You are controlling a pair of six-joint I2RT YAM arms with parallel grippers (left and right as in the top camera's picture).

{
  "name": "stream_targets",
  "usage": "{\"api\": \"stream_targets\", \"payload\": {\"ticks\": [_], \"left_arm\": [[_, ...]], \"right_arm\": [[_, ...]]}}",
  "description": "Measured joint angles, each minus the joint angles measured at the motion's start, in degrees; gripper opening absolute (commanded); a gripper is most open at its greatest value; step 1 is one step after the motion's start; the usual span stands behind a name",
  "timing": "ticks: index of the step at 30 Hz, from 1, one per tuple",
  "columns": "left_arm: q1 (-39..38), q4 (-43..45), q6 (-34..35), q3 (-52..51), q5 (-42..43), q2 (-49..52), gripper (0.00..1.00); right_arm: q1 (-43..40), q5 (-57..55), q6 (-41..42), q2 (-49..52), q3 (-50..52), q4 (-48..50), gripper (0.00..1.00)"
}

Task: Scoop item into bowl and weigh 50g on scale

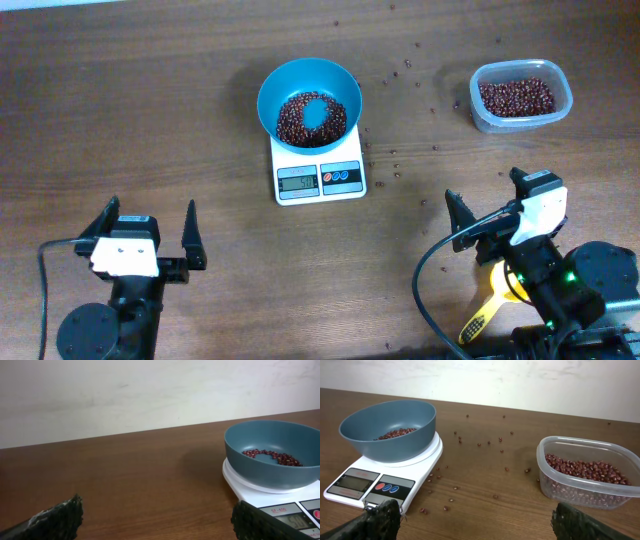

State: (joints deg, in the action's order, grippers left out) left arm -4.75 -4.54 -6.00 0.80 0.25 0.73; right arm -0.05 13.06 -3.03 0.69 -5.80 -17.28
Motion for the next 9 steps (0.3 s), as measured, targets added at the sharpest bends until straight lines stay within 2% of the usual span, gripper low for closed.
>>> {"api": "stream_targets", "payload": {"ticks": [9], "left_arm": [[0.0,0.0,0.0,0.0,0.0,0.0,0.99]], "right_arm": [[0.0,0.0,0.0,0.0,0.0,0.0,0.99]]}}
